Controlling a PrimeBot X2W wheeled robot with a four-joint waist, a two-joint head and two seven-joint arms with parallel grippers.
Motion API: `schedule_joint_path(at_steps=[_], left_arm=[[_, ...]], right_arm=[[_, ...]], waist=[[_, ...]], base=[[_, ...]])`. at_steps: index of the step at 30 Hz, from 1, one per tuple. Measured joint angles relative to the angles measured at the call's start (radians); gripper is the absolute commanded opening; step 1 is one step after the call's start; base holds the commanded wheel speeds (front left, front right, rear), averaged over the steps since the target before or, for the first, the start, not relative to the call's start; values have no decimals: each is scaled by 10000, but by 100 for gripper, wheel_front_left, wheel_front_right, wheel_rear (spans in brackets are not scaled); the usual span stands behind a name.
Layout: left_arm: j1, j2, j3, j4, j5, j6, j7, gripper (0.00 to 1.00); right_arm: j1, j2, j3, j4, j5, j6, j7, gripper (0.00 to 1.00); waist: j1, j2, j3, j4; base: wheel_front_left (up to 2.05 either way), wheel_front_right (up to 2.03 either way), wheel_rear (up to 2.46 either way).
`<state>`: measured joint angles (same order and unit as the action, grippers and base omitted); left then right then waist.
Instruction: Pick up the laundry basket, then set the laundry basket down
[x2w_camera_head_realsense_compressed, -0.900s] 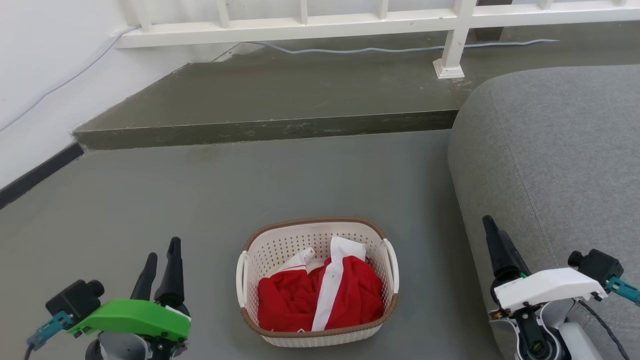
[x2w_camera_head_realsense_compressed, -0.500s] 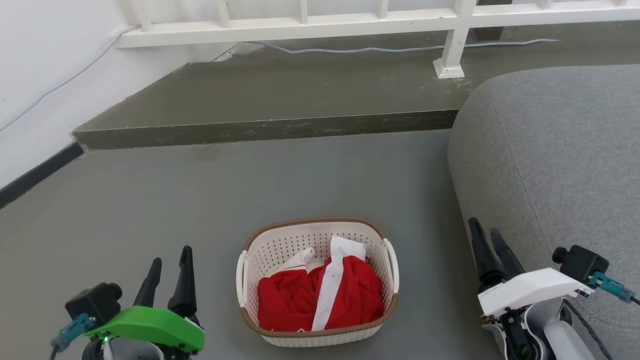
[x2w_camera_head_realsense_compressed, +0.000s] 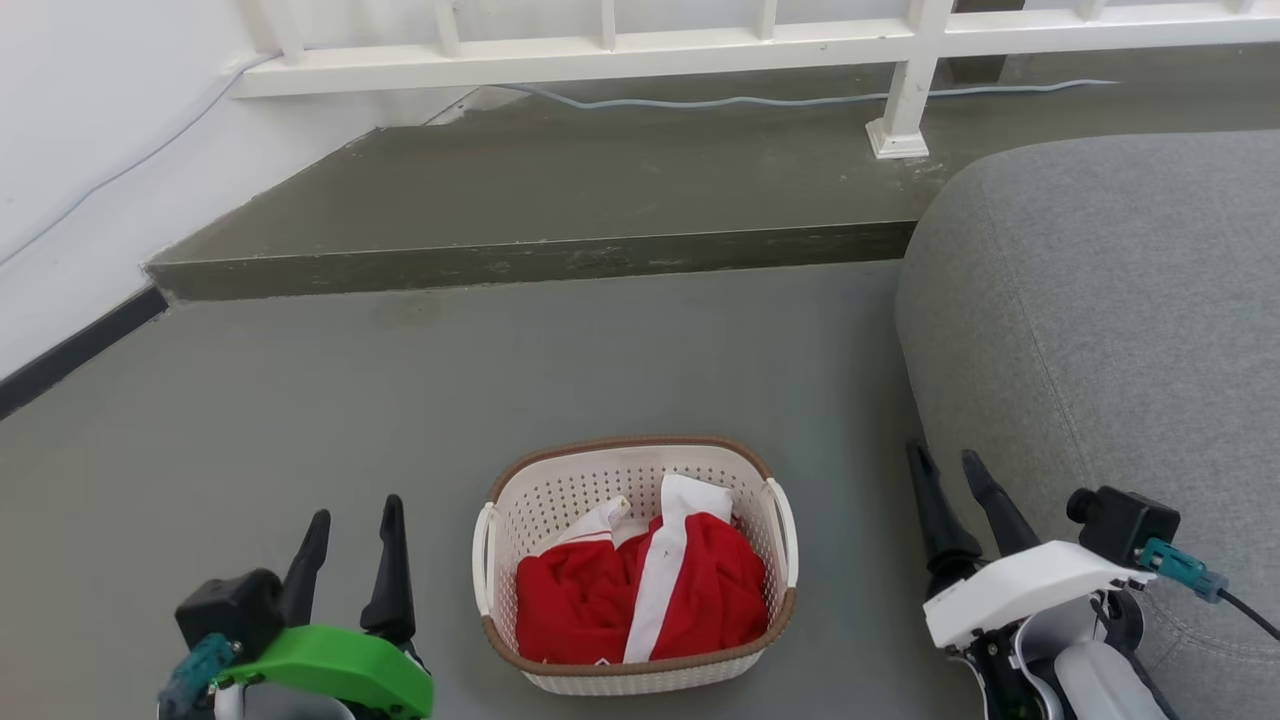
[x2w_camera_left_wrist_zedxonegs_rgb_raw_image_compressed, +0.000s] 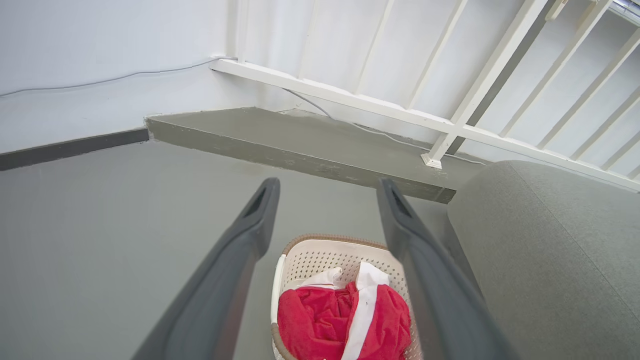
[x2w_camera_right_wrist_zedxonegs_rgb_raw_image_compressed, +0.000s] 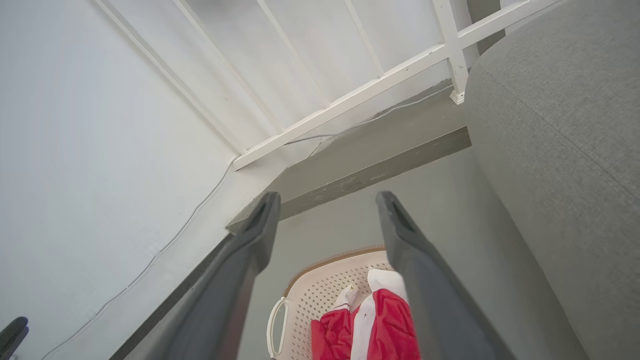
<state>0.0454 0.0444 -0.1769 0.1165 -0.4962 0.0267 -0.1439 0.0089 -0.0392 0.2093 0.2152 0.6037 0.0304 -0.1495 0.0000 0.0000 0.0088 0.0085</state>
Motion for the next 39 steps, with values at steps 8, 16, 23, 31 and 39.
schedule_joint_path(at_steps=[8,16,23,31,39], left_arm=[[138,6,-215,-159,1053,188,-257,100],[298,15,-412,-314,2042,366,-504,100],[383,25,-558,-458,2934,543,-736,100],[591,36,-711,-671,4042,702,-993,100],[632,38,-719,-756,4213,721,-1080,100]], right_arm=[[4,-12,274,-107,-913,-150,-215,100],[30,-17,552,-180,-1877,-234,-464,100],[123,-27,771,-251,-2640,-311,-637,100],[221,-48,982,-366,-3674,-410,-922,100],[236,-52,978,-414,-3856,-433,-1005,100]], waist=[[0,0,-34,-11],[0,0,-76,-16],[0,0,-117,-14],[0,0,-147,-9],[0,0,-133,-11]], base=[[0,0,0],[0,0,0],[0,0,0],[0,0,0],[0,0,0]])
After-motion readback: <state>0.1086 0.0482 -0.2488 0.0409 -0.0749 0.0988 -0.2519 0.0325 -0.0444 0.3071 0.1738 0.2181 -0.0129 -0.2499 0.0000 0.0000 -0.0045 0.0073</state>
